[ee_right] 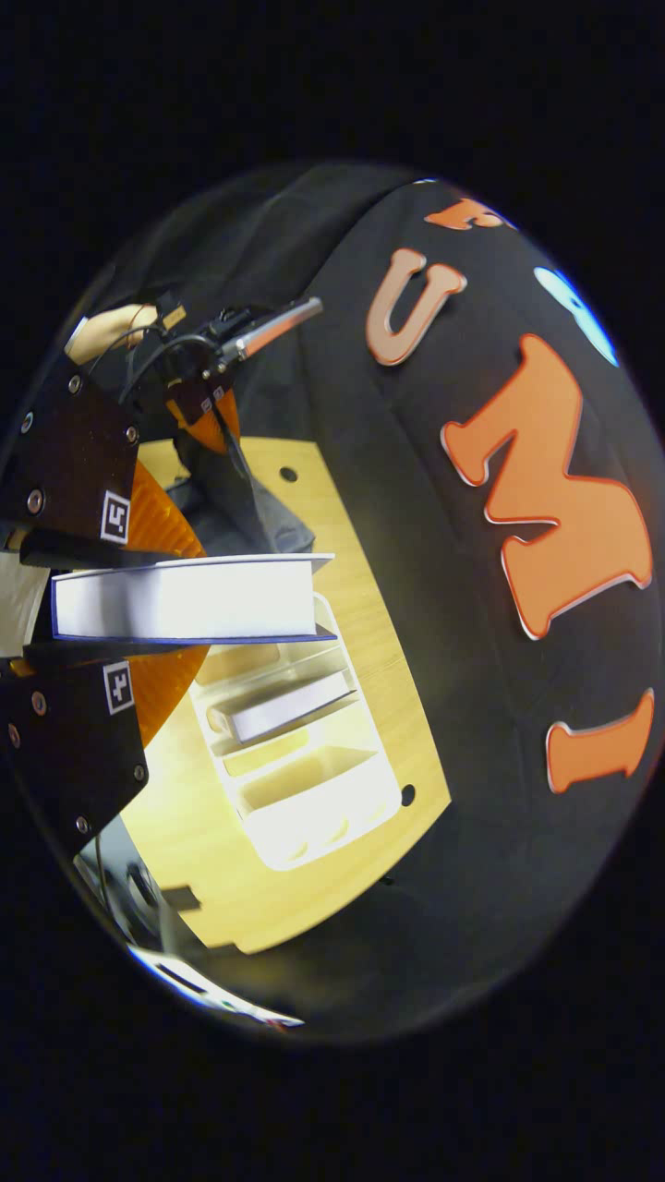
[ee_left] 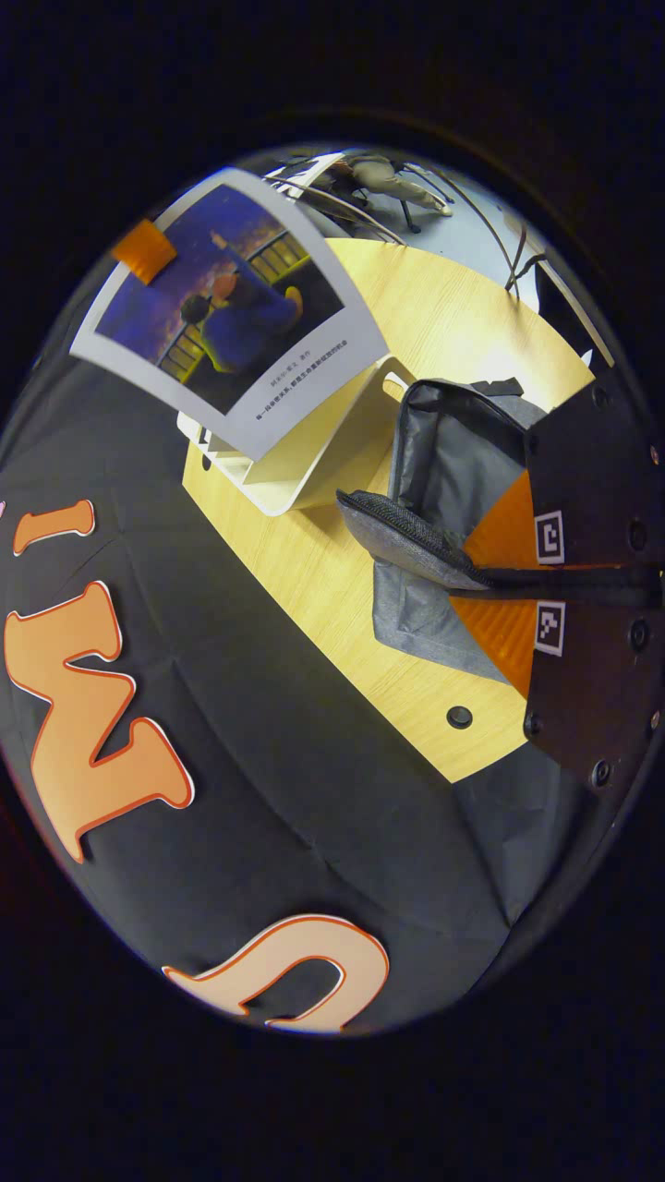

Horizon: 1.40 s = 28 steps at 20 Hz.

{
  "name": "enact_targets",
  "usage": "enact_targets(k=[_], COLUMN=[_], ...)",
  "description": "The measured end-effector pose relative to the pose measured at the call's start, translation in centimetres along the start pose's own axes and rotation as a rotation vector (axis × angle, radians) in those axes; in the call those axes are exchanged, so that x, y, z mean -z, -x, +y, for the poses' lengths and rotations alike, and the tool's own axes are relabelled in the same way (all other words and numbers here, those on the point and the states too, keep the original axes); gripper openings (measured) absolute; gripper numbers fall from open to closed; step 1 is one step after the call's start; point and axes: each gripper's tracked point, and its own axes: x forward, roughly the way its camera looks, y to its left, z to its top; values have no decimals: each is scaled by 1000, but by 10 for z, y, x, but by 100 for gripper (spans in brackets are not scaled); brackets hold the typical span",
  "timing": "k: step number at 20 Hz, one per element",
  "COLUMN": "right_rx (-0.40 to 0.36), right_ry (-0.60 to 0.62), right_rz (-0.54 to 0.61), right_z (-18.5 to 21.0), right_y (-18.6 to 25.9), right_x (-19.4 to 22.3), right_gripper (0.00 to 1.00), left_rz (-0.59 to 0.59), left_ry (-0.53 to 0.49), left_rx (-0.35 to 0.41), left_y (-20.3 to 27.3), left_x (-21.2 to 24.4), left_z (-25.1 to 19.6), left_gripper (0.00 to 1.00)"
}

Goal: Open the schoolbag, grab two books from the bookshelf and put them into the schoolbag.

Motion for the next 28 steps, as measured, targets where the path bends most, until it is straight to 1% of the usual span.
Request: enact_targets(k=[2, 5, 8, 9, 10, 12, 15, 21, 23, 28], right_rx=[-87, -144, -261, -278, -279, -291, -324, -320, -309, -269], right_ry=[-145, -320, -499, -541, -573, -609, -674, -715, -712, -712], right_rz=[-26, -46, -70, -75, -76, -71, -81, -99, -113, -96], right_z=[-1, -12, -10, -9, -9, -9, 0, 21, 29, 51], right_y=[-16, -33, -53, -61, -71, -95, -121, -172, -188, -230], right_x=[19, 52, 82, 92, 102, 118, 126, 121, 119, 119], right_gripper=[31, 31, 32, 31, 31, 31, 31, 31, 31, 31], left_rz=[1, 5, 12, 13, 13, 12, 11, 2, -8, -19], left_ry=[-17, -34, -38, -39, -40, -41, -22, -24, -24, -13], left_rx=[-3, -7, -5, -4, -4, -3, 5, 9, 10, 22], left_y=[1, 2, 0, 1, 1, 1, 4, 10, 12, 19], left_x=[-4, -8, -10, -11, -11, -13, -16, -20, -22, -26], left_z=[0, 1, 2, 2, 3, 4, 2, 3, 1, 0], left_gripper=[1, 1, 1, 1, 1, 1, 1, 1, 1, 1])
